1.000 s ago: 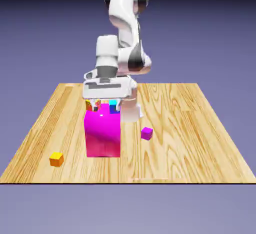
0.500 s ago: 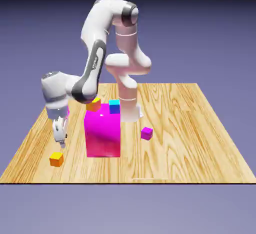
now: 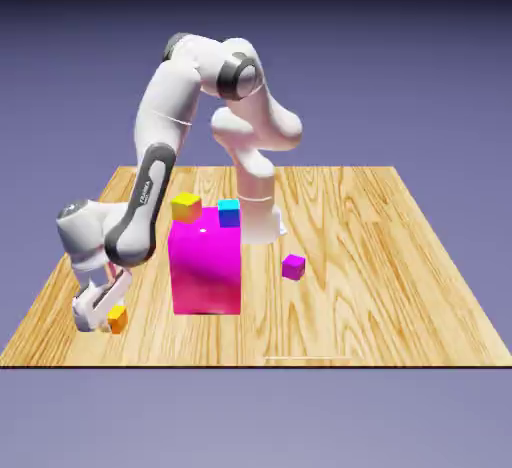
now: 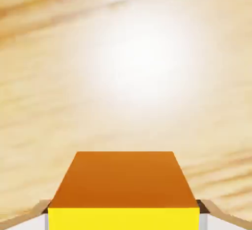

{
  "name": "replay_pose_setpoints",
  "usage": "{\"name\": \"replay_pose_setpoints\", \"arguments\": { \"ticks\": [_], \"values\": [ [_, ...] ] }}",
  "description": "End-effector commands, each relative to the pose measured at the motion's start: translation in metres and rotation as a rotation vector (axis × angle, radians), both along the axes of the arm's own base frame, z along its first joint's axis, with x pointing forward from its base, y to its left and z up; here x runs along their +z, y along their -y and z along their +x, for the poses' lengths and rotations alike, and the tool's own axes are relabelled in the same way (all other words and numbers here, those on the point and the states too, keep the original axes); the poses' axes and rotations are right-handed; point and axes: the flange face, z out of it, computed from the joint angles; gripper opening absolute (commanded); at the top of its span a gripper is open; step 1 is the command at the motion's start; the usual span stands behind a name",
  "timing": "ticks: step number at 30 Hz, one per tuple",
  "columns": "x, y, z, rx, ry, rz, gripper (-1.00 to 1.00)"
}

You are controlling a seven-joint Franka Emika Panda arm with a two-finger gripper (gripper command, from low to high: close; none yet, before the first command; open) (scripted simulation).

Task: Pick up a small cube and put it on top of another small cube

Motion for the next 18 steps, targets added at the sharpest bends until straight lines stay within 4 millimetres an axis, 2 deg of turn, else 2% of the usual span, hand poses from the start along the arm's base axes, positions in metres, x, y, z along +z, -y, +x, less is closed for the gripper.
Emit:
{"name": "replay_pose_setpoints", "arguments": {
  "ticks": [1, 2, 3, 8, 13, 18],
  "values": [
    [0.016, 0.002, -0.002, -0.001, -0.002, 0.001, -1.0],
    [0.015, -0.022, 0.016, 0.068, 0.007, 0.016, -1.0],
    [0.024, -0.037, 0.022, 0.128, 0.018, 0.034, -1.0],
    [0.079, -0.107, 0.04, 0.426, 0.069, 0.101, -1.0],
    [0.132, -0.175, 0.04, 0.73, 0.103, 0.137, -1.0],
    [0.182, -0.238, 0.024, 1.034, 0.115, 0.142, -1.0]
  ]
}}
